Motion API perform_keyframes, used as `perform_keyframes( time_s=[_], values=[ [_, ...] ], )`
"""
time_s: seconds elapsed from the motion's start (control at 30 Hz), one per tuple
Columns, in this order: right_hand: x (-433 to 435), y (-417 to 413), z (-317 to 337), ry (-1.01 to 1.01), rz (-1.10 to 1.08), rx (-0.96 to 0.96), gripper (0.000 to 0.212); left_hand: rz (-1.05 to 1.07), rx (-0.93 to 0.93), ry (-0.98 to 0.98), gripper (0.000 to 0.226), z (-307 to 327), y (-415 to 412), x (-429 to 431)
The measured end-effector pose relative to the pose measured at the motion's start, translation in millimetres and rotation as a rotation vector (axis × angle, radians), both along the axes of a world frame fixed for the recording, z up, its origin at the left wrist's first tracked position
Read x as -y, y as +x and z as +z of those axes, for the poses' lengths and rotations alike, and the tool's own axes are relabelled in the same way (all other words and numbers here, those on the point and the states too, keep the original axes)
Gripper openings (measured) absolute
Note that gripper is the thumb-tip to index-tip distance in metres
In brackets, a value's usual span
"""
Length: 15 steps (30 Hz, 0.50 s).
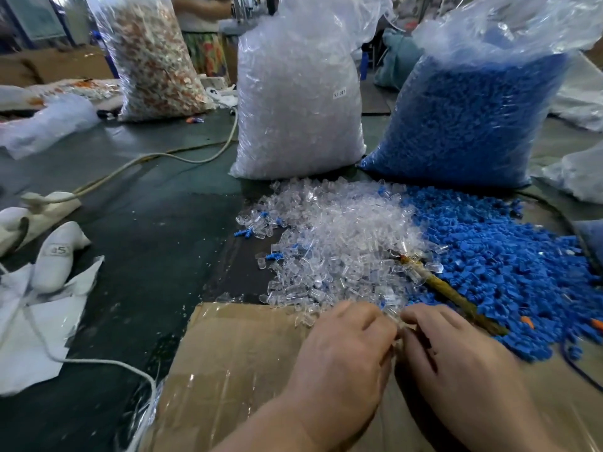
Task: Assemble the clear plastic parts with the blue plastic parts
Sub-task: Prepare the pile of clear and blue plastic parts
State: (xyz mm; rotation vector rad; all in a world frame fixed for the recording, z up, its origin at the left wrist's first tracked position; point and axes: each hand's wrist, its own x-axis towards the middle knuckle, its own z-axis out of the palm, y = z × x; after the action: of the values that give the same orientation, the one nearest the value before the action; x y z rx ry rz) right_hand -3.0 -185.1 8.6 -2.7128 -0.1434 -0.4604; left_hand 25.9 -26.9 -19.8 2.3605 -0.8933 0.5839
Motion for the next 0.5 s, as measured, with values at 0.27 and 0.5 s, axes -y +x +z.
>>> perform_keyframes(
  time_s=[0.27,0.5],
  values=[
    [-7.4,-4.7,7.2,-0.017,0.006,-0.036,0.018,0.061,0.049,-0.212,0.017,2.7,-3.7,-2.0],
    [-8.5,-6.6,12.8,-0.026,0.020,-0.074,0.022,0.146,0.013,-0.347,0.018,13.4,-3.8,-13.5]
  ],
)
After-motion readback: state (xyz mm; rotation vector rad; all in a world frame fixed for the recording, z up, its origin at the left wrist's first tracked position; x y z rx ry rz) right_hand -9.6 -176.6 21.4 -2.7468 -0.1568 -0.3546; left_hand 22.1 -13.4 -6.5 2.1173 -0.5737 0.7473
